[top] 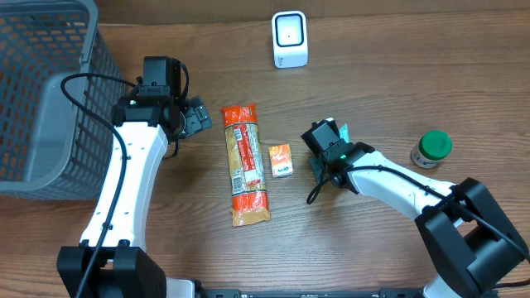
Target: Scan the item barcode
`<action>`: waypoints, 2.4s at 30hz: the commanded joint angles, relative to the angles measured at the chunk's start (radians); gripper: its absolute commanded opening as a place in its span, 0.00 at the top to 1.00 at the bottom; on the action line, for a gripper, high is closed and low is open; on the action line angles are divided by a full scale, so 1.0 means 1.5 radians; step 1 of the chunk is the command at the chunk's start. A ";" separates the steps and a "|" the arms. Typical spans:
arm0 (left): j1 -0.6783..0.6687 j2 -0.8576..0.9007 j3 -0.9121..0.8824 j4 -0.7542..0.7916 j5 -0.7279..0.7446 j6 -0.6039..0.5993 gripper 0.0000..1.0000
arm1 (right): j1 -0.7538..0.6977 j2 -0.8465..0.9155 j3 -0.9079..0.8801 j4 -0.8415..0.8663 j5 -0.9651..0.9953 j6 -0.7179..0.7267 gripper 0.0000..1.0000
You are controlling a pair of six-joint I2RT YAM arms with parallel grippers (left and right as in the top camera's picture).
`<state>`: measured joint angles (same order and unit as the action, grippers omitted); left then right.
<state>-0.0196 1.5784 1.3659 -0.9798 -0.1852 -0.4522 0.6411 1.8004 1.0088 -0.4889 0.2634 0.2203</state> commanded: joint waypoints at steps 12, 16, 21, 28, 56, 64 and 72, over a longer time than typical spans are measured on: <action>0.000 0.003 0.001 0.001 -0.008 0.007 0.00 | -0.001 -0.027 0.024 -0.029 -0.017 0.047 0.61; 0.000 0.003 0.001 0.001 -0.008 0.007 0.00 | -0.001 -0.018 0.024 -0.032 -0.019 0.043 0.61; 0.000 0.003 0.001 0.001 -0.008 0.007 0.01 | -0.001 -0.002 0.024 -0.024 -0.018 0.043 0.65; 0.000 0.003 0.001 0.001 -0.008 0.007 0.00 | -0.001 0.017 0.006 -0.010 0.011 0.036 0.66; 0.000 0.003 0.001 0.001 -0.008 0.007 0.00 | -0.001 0.008 0.047 -0.016 0.076 -0.048 0.53; 0.000 0.003 0.001 0.001 -0.008 0.007 0.00 | -0.001 0.034 0.047 -0.002 0.004 -0.048 0.53; 0.000 0.003 0.001 0.001 -0.008 0.007 0.00 | -0.001 0.035 0.034 -0.013 0.059 -0.049 0.68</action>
<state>-0.0196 1.5784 1.3659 -0.9798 -0.1852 -0.4522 0.6418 1.8385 1.0626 -0.5117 0.3367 0.1478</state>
